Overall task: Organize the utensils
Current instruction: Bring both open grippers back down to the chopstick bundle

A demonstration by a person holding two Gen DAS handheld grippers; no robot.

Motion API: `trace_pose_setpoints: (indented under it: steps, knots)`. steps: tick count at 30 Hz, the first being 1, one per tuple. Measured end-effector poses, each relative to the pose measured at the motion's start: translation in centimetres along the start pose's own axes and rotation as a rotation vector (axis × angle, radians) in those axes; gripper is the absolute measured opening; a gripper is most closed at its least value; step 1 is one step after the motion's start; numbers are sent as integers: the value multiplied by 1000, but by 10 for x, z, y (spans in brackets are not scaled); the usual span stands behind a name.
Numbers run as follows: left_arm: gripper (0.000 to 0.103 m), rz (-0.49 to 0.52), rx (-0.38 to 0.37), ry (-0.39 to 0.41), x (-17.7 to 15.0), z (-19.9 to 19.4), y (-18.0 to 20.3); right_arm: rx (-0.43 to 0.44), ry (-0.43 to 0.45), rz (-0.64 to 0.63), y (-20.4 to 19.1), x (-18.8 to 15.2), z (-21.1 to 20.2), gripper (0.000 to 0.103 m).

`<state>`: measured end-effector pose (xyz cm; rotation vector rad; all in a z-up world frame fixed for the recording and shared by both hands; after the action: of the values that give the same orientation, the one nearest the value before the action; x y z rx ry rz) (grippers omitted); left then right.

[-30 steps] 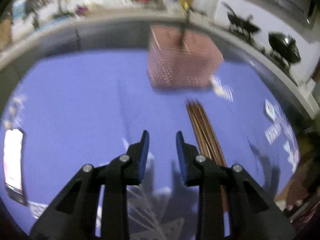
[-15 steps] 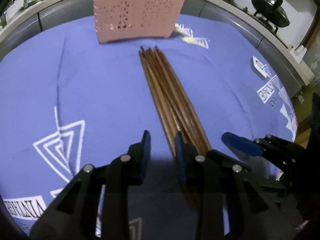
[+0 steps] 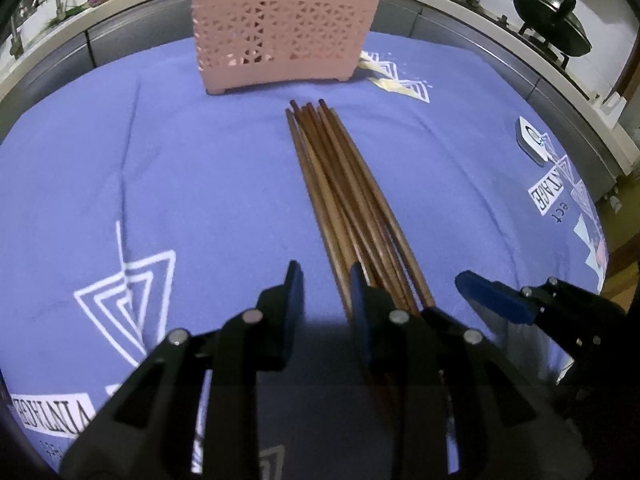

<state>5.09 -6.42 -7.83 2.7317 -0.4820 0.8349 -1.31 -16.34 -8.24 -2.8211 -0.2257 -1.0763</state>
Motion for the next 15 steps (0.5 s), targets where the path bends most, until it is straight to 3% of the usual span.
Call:
trace_pose_setpoints:
  steps: [6, 9, 15]
  knots:
    - [24, 1, 28, 10, 2, 0, -2, -44, 15, 3, 6, -1, -2, 33]
    - [24, -35, 0, -1, 3, 1, -9, -44, 16, 3, 7, -2, -2, 33]
    - [24, 11, 38, 6, 4, 4, -1, -48, 30, -43, -4, -2, -1, 33]
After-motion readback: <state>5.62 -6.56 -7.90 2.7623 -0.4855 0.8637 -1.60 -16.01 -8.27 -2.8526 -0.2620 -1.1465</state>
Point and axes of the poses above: each gripper's, at about its wrist camera, not at the fingertips, and z roughly the way its jaws point, y to its right, x to its top, the point moved 2 cm from there along z, roughly the way its jaws point, and after that the axes turned 3 degrees about y, right-handed, at the moved point
